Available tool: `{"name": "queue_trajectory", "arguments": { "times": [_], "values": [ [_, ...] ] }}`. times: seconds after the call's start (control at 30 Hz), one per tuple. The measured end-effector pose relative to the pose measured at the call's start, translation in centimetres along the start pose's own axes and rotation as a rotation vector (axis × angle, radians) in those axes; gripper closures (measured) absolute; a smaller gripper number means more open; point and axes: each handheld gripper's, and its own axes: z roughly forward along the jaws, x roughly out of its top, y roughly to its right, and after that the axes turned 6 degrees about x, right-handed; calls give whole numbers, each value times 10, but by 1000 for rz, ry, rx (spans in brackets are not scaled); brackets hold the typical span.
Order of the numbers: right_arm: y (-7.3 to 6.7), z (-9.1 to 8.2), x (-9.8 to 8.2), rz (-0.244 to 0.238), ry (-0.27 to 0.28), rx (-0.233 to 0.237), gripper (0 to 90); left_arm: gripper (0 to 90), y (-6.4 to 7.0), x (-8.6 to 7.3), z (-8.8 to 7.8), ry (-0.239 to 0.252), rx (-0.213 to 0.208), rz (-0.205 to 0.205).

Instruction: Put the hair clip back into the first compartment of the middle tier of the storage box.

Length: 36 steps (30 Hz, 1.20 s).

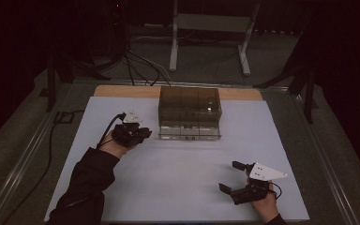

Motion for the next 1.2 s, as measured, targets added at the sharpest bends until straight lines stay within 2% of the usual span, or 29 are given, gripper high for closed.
{"name": "queue_trajectory", "arguments": {
  "times": [0.23,0.3,0.57,0.77,1.03,1.2],
  "values": [
    [0,0,0,-3,0,1,2,806,2,9,4,8,-10,5],
    [0,0,0,1,0,-1,2,806,2,11,6,15,-23,-6],
    [0,0,0,-1,0,0,2,806,8,21,8,30,-33,11],
    [-1,0,0,-4,2,0,3,805,12,30,16,36,-38,16],
    [-1,-1,0,-3,2,-1,3,805,14,36,30,49,-64,-21],
    [-1,-1,0,-6,2,-1,3,805,18,39,37,63,-62,-28]
  ]
}}
